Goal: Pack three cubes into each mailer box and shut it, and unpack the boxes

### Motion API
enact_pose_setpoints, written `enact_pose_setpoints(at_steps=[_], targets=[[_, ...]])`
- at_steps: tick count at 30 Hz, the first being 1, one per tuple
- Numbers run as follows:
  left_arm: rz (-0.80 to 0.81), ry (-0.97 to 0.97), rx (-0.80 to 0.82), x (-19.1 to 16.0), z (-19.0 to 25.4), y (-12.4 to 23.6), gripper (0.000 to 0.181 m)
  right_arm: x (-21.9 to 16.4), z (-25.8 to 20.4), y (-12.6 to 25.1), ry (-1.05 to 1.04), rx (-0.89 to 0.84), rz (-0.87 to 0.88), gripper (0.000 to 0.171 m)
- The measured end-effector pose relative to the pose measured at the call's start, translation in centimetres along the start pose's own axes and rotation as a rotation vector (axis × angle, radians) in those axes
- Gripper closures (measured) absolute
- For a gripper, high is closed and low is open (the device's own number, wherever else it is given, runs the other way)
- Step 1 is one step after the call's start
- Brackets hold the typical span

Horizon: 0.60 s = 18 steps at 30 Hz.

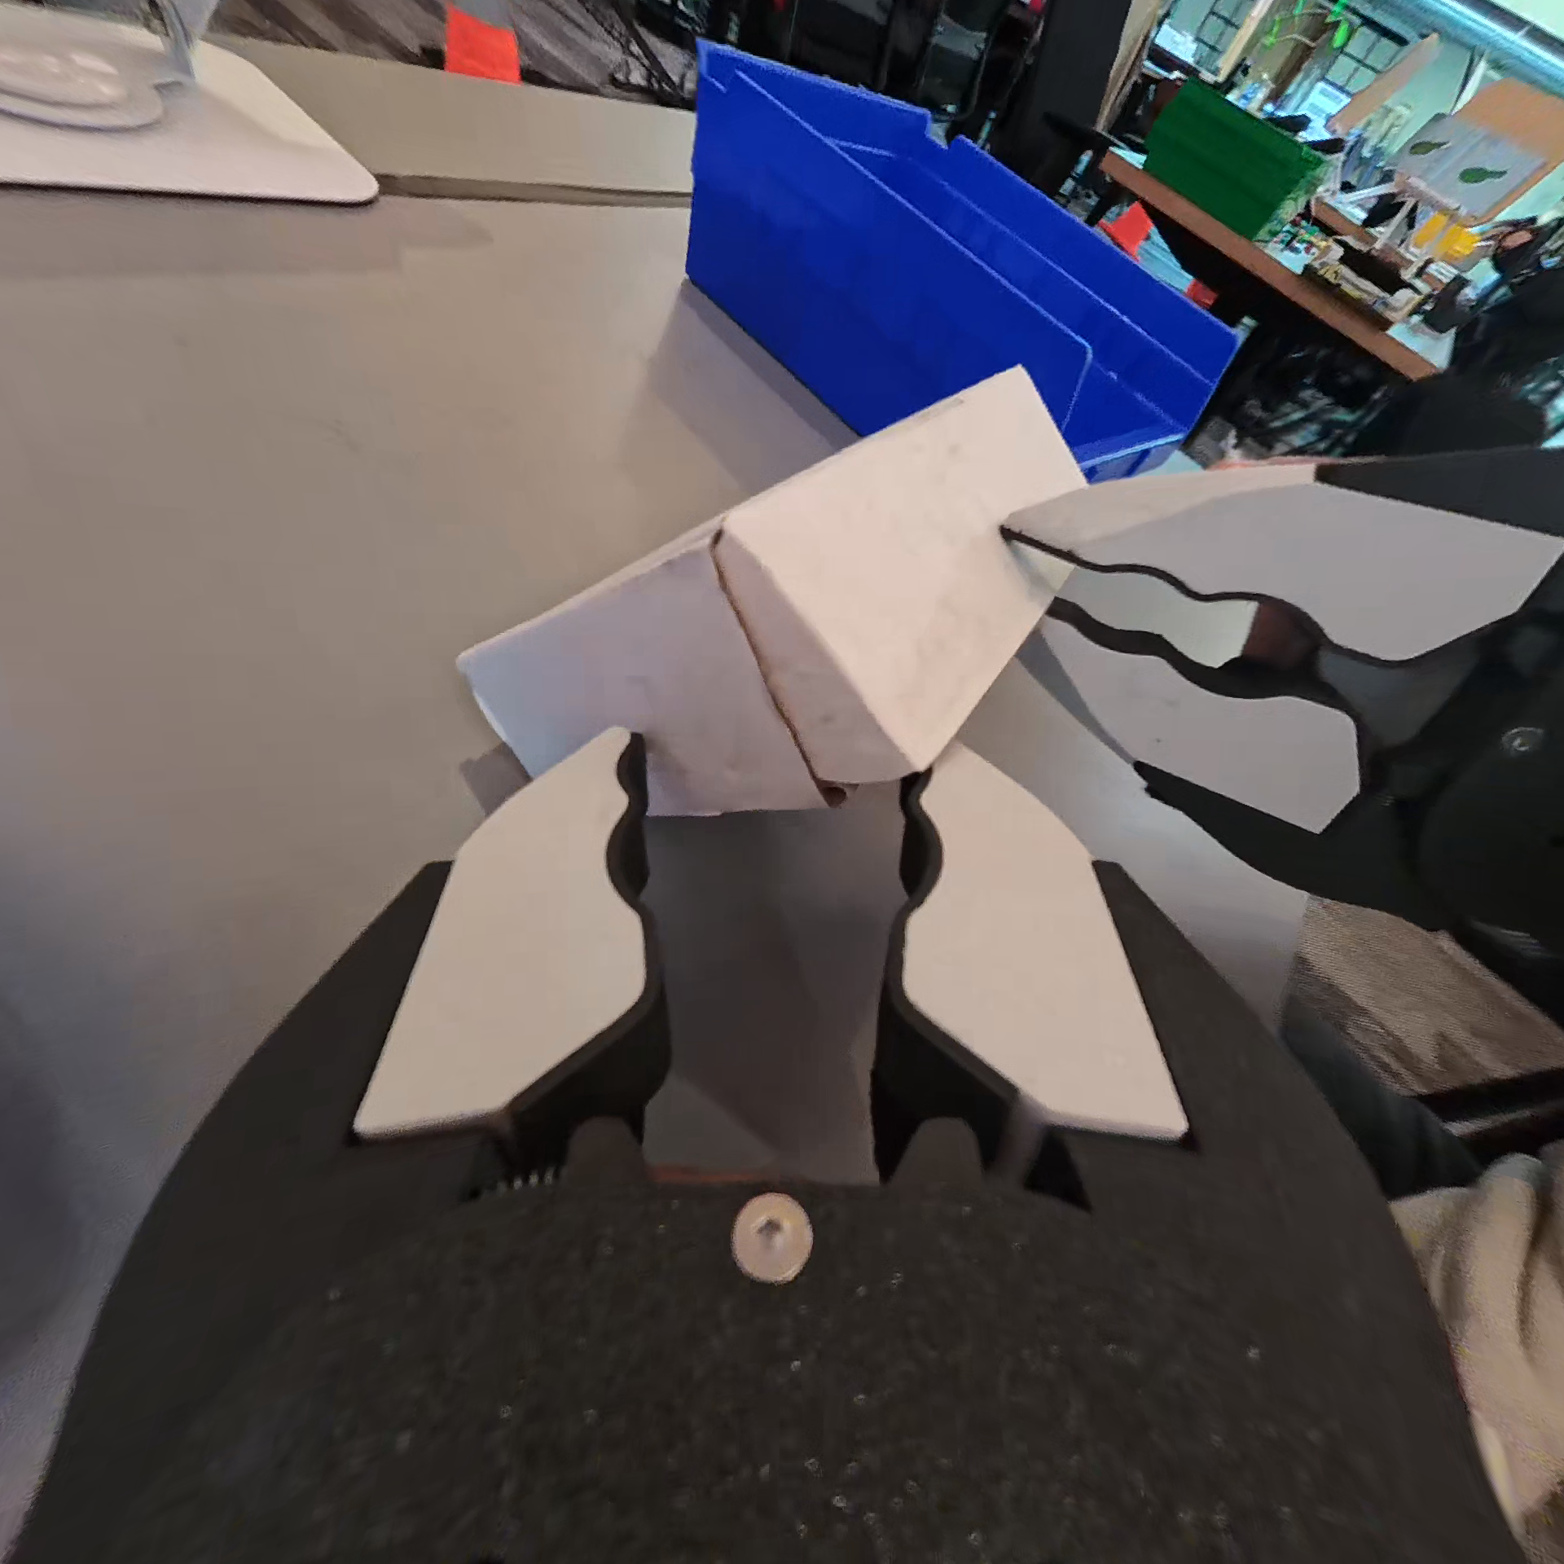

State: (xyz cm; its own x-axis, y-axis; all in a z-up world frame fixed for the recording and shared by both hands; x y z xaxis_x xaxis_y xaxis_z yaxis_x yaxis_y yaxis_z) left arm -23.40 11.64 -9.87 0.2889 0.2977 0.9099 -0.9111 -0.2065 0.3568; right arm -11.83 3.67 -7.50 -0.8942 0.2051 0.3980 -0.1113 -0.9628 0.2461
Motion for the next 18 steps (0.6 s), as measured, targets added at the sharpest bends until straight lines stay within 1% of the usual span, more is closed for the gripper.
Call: enact_pose_setpoints(at_steps=[1, 5, 8, 9, 11, 13, 15, 16, 18], targets=[[0.005, -0.020, 0.017, -0.1, 0.1, 0.0, 0.124, 0.0, 0.0, 0.1, 0.001, 0.003, 0.006, 0.161], [-0.039, -0.093, 0.065, -0.1, 0.5, -0.3, 0.128, 0.2, 0.4, 0.5, -0.054, 0.030, 0.027, 0.163], [-0.118, -0.152, 0.140, -0.6, 0.5, -0.6, 0.154, 0.3, 1.6, 0.9, -0.101, 0.061, 0.049, 0.165], [-0.125, -0.133, 0.127, -0.9, 0.6, -0.8, 0.162, 0.3, 2.0, 1.1, -0.130, 0.091, 0.041, 0.166], [-0.131, -0.113, 0.065, -1.3, 1.2, -0.8, 0.157, -0.3, 2.4, 1.1, -0.125, 0.118, -0.019, 0.168], [-0.161, -0.115, 0.035, -1.5, 1.7, -0.8, 0.151, -0.6, 2.4, 1.2, -0.092, 0.096, -0.024, 0.169], [-0.150, -0.087, 0.035, -1.3, 2.1, -0.4, 0.130, -0.6, 2.2, 1.4, -0.112, 0.092, -0.021, 0.168], [-0.137, -0.062, 0.040, -1.1, 2.2, -0.2, 0.123, -0.5, 2.1, 1.5, -0.106, 0.089, -0.025, 0.168], [-0.099, 0.016, 0.030, -0.2, 2.3, 0.2, 0.122, -0.4, 2.1, 1.6, -0.081, 0.081, -0.031, 0.168]])
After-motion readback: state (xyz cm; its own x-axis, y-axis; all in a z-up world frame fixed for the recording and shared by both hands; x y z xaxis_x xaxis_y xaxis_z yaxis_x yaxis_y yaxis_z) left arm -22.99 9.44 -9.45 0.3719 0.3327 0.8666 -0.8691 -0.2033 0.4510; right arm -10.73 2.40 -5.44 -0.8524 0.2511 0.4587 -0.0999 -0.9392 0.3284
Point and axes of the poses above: each gripper's, where its closed fingertips meet, y back along the fingers, x out of its top, z = x × y across the jaws, the point moved 8 cm from there along y, back along the fingers, and after that the axes turned 7 degrees about -y, right-handed, at the moved point
